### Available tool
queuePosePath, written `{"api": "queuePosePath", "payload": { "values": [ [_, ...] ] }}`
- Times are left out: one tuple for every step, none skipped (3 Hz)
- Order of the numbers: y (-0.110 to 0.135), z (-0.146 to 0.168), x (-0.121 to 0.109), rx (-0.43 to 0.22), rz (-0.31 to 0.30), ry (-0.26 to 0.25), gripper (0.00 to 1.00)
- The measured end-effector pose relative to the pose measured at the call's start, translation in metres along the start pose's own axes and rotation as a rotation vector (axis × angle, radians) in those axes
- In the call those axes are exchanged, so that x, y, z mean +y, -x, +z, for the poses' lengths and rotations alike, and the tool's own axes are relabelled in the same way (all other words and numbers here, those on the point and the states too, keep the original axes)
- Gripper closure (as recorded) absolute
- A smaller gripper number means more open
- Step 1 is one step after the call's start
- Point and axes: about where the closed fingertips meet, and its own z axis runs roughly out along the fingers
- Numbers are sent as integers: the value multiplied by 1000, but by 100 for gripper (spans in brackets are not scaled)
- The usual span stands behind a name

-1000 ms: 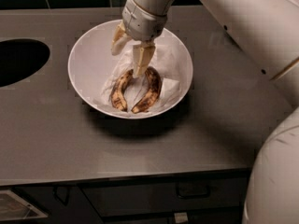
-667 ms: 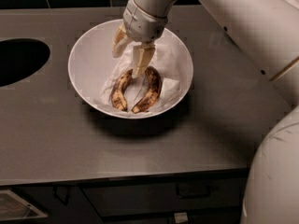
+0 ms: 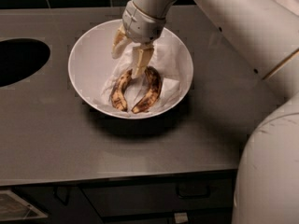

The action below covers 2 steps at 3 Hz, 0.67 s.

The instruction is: Pick banana from white bowl

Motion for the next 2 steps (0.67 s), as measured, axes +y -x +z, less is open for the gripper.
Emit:
{"api": "queuePosePath", "payload": {
  "values": [
    [0, 3, -3, -2, -6, 5, 41],
    [2, 9, -5, -3, -16, 20, 41]
  ]
}}
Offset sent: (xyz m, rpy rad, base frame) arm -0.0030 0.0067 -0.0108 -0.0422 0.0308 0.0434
